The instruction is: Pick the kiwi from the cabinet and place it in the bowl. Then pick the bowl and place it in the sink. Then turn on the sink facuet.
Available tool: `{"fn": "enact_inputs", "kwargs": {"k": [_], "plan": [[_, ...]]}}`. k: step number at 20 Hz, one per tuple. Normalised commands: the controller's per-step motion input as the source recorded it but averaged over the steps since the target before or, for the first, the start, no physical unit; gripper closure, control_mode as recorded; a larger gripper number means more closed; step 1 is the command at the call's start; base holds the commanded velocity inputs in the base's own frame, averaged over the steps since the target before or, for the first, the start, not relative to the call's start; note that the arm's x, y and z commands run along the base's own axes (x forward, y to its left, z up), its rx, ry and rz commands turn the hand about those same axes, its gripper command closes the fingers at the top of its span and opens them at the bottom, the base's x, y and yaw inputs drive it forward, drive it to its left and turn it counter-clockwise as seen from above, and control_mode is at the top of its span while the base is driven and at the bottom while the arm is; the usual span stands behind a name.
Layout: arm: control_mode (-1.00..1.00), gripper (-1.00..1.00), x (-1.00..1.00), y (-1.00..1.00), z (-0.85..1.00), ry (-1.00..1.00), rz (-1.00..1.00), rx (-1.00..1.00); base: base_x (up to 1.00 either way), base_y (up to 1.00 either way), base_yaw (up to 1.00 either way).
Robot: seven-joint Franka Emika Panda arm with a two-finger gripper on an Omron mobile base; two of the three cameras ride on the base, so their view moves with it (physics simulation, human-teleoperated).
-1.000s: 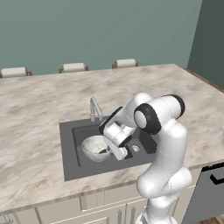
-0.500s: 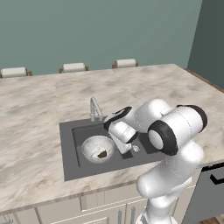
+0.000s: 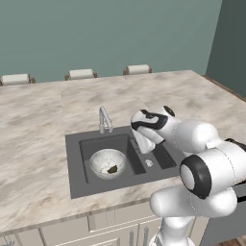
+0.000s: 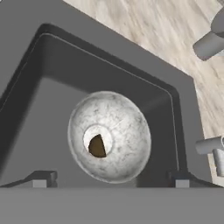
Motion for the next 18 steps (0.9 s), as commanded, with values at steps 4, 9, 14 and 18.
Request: {"fn": "enact_inputs", "kwargs": {"k": [4, 9, 14, 18], "plan": [[-1.00, -1.00, 0.19, -0.03, 1.00, 0.27, -0.13, 0.18, 0.00, 0.00, 0.00], [-1.00, -1.00, 0.44, -0.08, 0.37, 0.16, -0.07, 0.35, 0.00, 0.00, 0.00], [-1.00, -1.00, 0.53, -0.06, -0.42, -0.01, 0.00, 0.47, 0.00, 0.00, 0.00], [-1.00, -1.00, 0.45, 0.19, -0.67, -0.04, -0.02, 0.32, 0.00, 0.00, 0.00]]}}
